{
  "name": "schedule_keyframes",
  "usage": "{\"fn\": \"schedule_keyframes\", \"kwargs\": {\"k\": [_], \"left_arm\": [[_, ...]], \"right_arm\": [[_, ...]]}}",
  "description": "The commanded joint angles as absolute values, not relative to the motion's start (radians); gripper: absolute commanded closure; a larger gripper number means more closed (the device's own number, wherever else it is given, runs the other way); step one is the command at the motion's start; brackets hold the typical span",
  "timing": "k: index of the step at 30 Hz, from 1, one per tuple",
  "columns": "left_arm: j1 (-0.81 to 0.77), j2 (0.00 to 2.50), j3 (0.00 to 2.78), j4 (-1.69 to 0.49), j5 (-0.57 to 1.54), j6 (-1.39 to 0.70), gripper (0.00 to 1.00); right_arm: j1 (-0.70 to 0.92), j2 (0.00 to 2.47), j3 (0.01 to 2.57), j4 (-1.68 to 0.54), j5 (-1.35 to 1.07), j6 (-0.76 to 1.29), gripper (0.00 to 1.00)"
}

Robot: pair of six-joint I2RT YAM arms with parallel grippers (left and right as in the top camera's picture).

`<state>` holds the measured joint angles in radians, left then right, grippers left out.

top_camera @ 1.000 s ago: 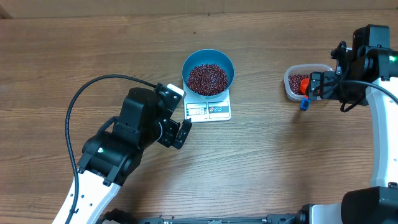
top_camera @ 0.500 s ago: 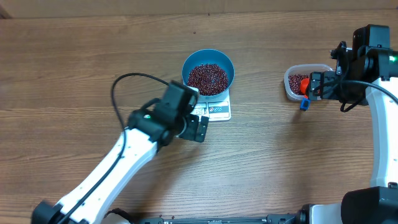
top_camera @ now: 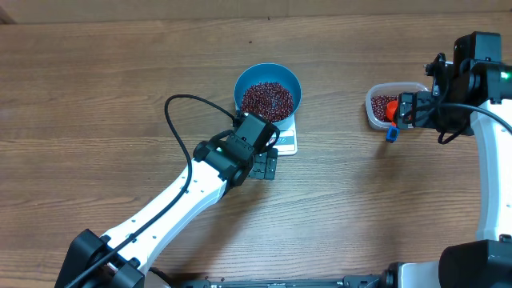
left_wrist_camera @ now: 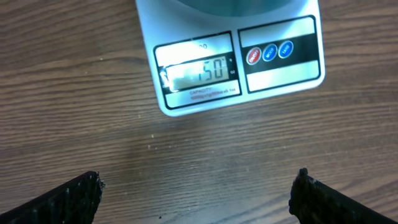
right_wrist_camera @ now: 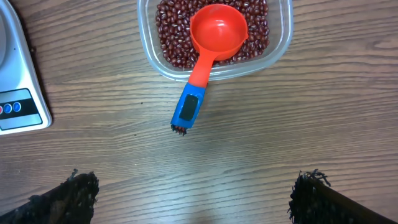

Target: Scoop item into bowl and weigh 150g on scale

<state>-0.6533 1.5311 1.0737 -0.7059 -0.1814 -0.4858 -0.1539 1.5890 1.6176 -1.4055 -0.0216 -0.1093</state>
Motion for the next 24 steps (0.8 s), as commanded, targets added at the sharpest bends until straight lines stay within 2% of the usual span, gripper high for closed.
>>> {"fn": "schedule_keyframes", "kwargs": {"k": [1, 24], "left_arm": [[-0.655, 1.532, 1.081, -0.706, -0.22, -0.521, 0.0], [-0.648, 1.531, 1.081, -0.699, -0.219, -0.516, 0.0]], "right_arm": [[-0.152, 1.583, 1.634, -1.401, -0.017, -0.113, 0.0], [-0.152, 1.583, 1.634, -1.401, -0.017, -0.113, 0.0]]}}
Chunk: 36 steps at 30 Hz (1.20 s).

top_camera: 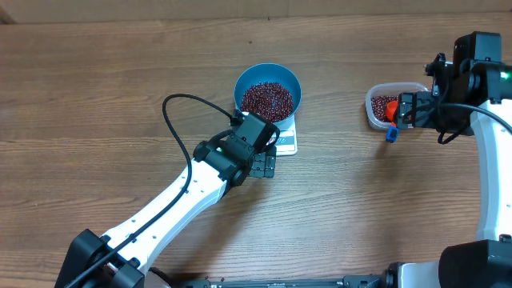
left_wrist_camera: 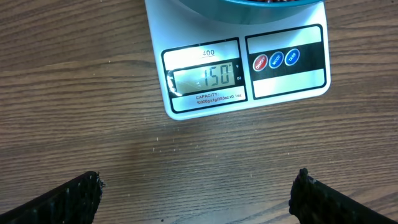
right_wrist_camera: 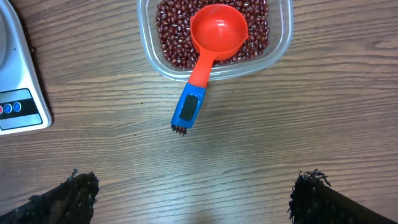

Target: Scoop item into bowl and weigh 150g on scale

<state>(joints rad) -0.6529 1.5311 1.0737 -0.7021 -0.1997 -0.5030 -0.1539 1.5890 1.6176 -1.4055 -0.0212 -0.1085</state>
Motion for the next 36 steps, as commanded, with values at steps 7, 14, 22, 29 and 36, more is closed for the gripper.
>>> {"fn": "schedule_keyframes", "kwargs": {"k": [7, 14, 22, 29, 36], "left_arm": [[-0.648, 1.531, 1.081, -0.7, -0.217, -0.509, 0.0], [-0.648, 1.529, 1.081, -0.7, -0.216, -0.509, 0.0], [-0.648, 1.479, 1.081, -0.709, -0.218, -0.485, 0.0], [-0.647, 1.354, 1.08, -0.714, -0.222, -0.405, 0.0], [-0.607, 1.234, 1.074, -0.713, -0.236, -0.335, 0.0]], "right_arm": [[-0.152, 1.583, 1.634, -1.401, -0.017, -0.113, 0.0], [-0.152, 1.583, 1.634, -1.401, -0.017, -0.113, 0.0], [-0.152, 1.583, 1.634, -1.401, -0.017, -0.113, 0.0], [-0.152, 1.583, 1.634, -1.401, -0.017, -0.113, 0.0], [-0.152, 1.583, 1.634, -1.401, -0.017, -0.113, 0.0]]}}
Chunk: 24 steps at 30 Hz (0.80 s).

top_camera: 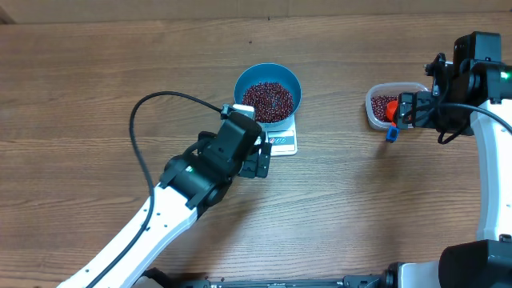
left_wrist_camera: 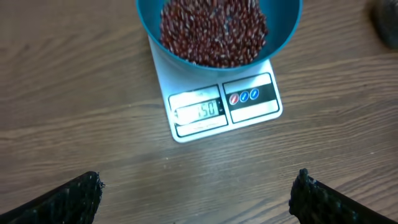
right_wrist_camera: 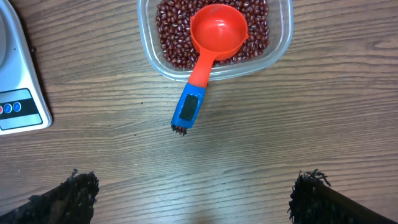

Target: Scoop item into bowl and weigh 150g on scale

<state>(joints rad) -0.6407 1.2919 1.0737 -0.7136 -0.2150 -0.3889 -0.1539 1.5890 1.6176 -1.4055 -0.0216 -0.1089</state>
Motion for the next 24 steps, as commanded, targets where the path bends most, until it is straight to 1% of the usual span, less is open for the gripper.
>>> {"fn": "schedule_keyframes", "kwargs": {"k": [1, 8, 12, 15, 20, 24], "left_arm": [[-0.596, 1.221, 1.07, -0.713, -0.236, -0.332, 0.0], [-0.48, 1.085, 1.055, -0.701, -0.206, -0.266, 0.0], [-0.395, 1.002, 1.033, -0.65, -0.118, -0.194, 0.0], [-0.309, 0.905, 0.939, -0.542, -0.022, -0.135, 0.0], [-0.206, 0.74, 0.735, -0.369, 0.07, -0.133, 0.0], [-0.111, 0.635, 0.615, -0.325, 0.105, -0.126, 0.0]], "right_arm": [[-0.152, 1.583, 1.634, -1.401, -0.017, -0.113, 0.0], [-0.152, 1.583, 1.634, -1.401, -0.017, -0.113, 0.0], [-0.152, 1.583, 1.634, -1.401, -0.017, -0.113, 0.0], [-0.152, 1.583, 1.634, -1.401, -0.017, -0.113, 0.0], [-0.152, 1.583, 1.634, -1.401, -0.017, -0.113, 0.0], [-0.152, 1.583, 1.634, -1.401, -0.017, -0.113, 0.0]]}}
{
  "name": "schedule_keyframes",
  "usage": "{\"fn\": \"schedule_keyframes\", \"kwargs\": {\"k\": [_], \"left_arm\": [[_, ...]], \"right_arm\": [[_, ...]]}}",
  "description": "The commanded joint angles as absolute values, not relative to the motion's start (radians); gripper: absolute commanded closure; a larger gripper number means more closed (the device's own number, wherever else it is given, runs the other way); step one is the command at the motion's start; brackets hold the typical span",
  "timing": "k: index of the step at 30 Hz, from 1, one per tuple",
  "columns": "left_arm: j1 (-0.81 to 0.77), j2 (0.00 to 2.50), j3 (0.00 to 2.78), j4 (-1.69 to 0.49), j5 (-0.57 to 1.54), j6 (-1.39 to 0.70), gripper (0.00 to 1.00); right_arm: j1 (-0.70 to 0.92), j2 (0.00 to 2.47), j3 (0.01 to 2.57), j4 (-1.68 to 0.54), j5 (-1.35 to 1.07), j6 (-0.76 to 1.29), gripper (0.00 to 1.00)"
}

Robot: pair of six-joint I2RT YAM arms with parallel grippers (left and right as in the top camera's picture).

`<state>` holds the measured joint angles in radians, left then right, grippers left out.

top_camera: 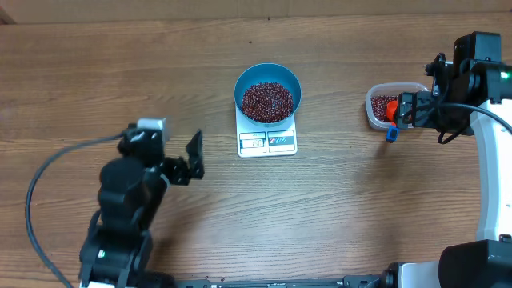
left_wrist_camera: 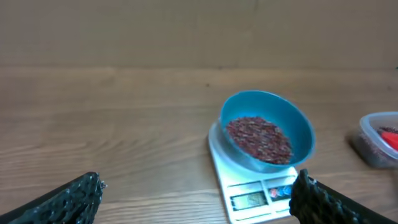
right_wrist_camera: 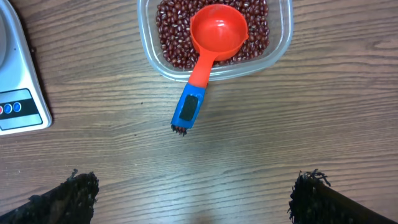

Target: Scoop item into bowl and weigh 150g on scale

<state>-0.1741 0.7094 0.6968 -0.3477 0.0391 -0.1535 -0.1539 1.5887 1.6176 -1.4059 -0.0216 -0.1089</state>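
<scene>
A blue bowl (top_camera: 268, 93) filled with red beans sits on the white scale (top_camera: 268, 142) at the table's middle; the bowl (left_wrist_camera: 267, 138) and scale (left_wrist_camera: 255, 198) also show in the left wrist view. A clear tub of beans (right_wrist_camera: 214, 37) holds a red scoop (right_wrist_camera: 214, 34) with a blue handle (right_wrist_camera: 188, 109) sticking out over the rim. My left gripper (top_camera: 192, 158) is open, well left of the scale, holding nothing. My right gripper (right_wrist_camera: 193, 193) is open above bare wood, just short of the scoop's handle.
The tub (top_camera: 386, 104) stands at the right, under my right arm (top_camera: 448, 104). A black cable (top_camera: 48, 184) loops from my left arm at the lower left. Bare wood lies around the scale.
My left arm has pulled back from beside the scale to the lower left and tilted up, so its camera now looks across the table at bowl and scale. The right arm is unchanged.
My left gripper hovered open close over the scale, whose display read 150, at both early moments. Then it was higher, with bowl and display in view. Now it is far back at the left. The right gripper stayed open near the scoop throughout.
</scene>
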Motion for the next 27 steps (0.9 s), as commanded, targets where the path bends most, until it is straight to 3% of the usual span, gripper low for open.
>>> {"fn": "schedule_keyframes", "kwargs": {"k": [1, 21, 27], "left_arm": [[-0.089, 0.607, 0.583, -0.313, 0.106, -0.121, 0.0], [0.086, 0.131, 0.214, -0.174, 0.189, 0.057, 0.01], [0.12, 0.002, 0.033, -0.027, 0.224, 0.056, 0.0]], "right_arm": [[-0.152, 1.583, 1.634, -1.401, -0.017, -0.113, 0.0], [-0.152, 1.583, 1.634, -1.401, -0.017, -0.113, 0.0], [-0.152, 1.583, 1.634, -1.401, -0.017, -0.113, 0.0]]}}
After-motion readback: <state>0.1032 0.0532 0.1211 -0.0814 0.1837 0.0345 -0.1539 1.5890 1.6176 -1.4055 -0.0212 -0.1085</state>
